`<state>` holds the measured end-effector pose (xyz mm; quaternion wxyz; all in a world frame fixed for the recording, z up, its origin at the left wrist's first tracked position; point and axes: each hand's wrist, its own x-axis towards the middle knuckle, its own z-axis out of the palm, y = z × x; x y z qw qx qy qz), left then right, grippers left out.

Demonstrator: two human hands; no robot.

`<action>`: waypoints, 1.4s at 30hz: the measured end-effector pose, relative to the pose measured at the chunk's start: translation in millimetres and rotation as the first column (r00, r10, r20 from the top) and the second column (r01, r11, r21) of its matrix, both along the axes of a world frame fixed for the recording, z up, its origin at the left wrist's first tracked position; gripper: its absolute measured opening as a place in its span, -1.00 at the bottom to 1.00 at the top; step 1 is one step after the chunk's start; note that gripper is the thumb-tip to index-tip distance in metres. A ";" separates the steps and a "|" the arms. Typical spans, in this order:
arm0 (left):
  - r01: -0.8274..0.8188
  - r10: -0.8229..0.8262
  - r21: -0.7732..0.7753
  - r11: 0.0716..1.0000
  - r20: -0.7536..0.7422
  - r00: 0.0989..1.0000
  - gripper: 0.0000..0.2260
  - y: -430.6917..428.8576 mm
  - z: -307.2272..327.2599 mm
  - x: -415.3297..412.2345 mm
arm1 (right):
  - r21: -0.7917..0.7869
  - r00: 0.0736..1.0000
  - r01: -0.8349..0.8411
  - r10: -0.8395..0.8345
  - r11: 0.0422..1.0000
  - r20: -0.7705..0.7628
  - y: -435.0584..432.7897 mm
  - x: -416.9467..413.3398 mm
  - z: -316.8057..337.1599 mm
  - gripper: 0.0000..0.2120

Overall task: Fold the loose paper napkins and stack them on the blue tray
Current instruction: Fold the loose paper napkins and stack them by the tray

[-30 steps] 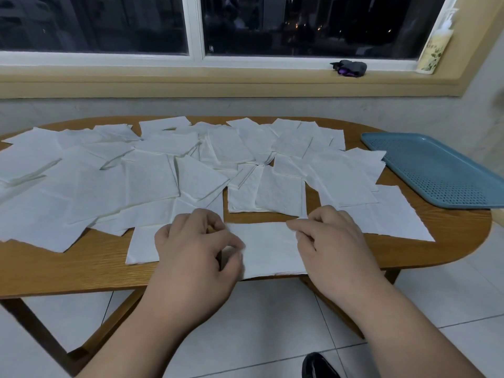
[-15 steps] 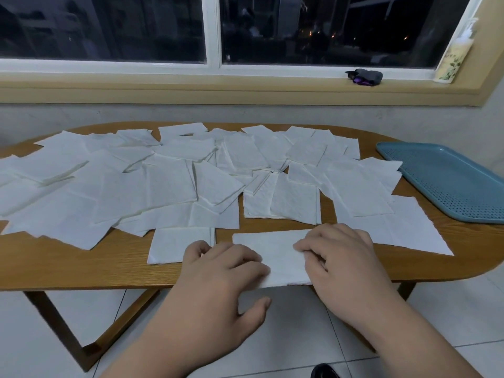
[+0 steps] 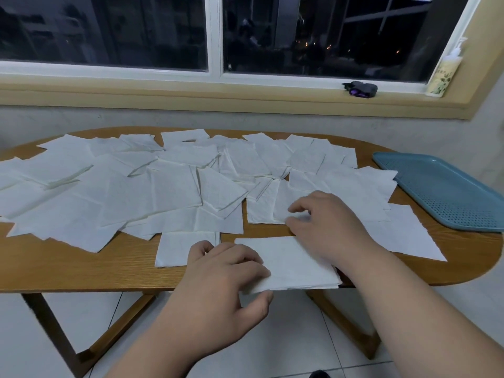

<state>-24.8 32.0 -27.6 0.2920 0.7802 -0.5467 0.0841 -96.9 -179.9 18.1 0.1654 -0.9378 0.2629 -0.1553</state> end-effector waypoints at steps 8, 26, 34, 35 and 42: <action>0.006 -0.007 -0.032 0.999 -0.024 1.000 -0.77 -0.5 -3.2 0.3 | -0.049 0.995 0.037 -0.041 0.998 -0.093 -0.8 28.6 -6.4 -0.86; -0.004 0.002 -0.028 1.000 -0.042 0.999 -0.78 -0.1 -3.1 0.0 | -0.005 0.999 0.041 -0.041 0.999 -0.026 0.6 31.9 -10.0 -0.84; 0.000 0.000 0.000 1.000 -0.047 0.999 -0.73 0.9 -1.2 0.5 | 0.184 0.983 0.071 -0.100 0.980 0.155 -3.6 23.2 1.8 -0.87; 0.004 -0.004 0.003 1.000 -0.050 0.999 -0.73 1.0 -1.4 0.6 | 0.196 0.978 0.070 -0.107 0.978 0.182 -3.3 21.4 5.2 -0.88; -0.030 0.001 -0.184 0.982 -0.155 0.988 -0.75 0.5 -3.8 3.2 | 0.250 0.947 -0.048 -0.036 0.967 0.318 18.3 -9.0 36.9 -0.93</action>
